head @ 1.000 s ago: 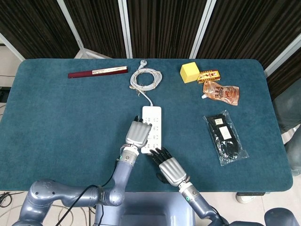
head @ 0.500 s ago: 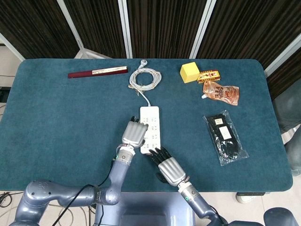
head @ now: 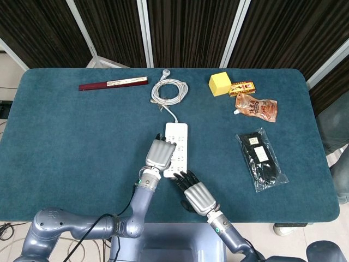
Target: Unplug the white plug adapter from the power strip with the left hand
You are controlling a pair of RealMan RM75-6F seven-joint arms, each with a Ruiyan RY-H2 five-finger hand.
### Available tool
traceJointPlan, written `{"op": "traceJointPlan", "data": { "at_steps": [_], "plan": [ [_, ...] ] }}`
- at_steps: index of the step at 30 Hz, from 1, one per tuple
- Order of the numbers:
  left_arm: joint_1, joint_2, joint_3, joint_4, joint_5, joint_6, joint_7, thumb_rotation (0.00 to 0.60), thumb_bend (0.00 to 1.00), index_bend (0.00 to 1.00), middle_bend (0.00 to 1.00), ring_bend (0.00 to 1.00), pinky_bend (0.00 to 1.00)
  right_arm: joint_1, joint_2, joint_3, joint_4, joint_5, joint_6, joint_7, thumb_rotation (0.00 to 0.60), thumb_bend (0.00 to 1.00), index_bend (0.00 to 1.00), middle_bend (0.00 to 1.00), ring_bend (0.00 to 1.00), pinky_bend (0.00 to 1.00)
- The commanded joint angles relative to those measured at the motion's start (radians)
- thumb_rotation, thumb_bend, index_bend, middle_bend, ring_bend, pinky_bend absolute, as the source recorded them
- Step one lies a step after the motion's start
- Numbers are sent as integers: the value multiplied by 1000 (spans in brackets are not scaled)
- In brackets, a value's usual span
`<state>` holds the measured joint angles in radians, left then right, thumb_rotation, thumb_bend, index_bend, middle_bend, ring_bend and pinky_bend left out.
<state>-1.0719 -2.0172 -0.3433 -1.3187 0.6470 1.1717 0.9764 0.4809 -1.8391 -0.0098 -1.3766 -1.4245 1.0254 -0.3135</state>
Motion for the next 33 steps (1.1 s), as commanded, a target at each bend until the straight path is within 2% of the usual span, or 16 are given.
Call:
{"op": "traceJointPlan", "data": {
  "at_steps": [1,7,21,33],
  "plan": [
    [12,8,11,1,-7,-1,2,600,358,743,774,294,189,1,0,0,-1,-2,0,1,600,479,95,128,38,65],
    [33,21,32,6,-6,-6,-6,600,358,742,774,294,189,1,-4,2,2,-3,1,1,600,479,95,128,38,65],
    [-6,-12,-10,8,35,-10,-28,600,358,740,774,294,190,1,-3,3,1,-2,1,-1,600,479,95,128,38,65],
    [31,14,25,25,20,-16,-22,600,358,743,774,302,189,0,-16,0,12,-1,-3,-1,600,477,95,128,38,65]
  ]
}}
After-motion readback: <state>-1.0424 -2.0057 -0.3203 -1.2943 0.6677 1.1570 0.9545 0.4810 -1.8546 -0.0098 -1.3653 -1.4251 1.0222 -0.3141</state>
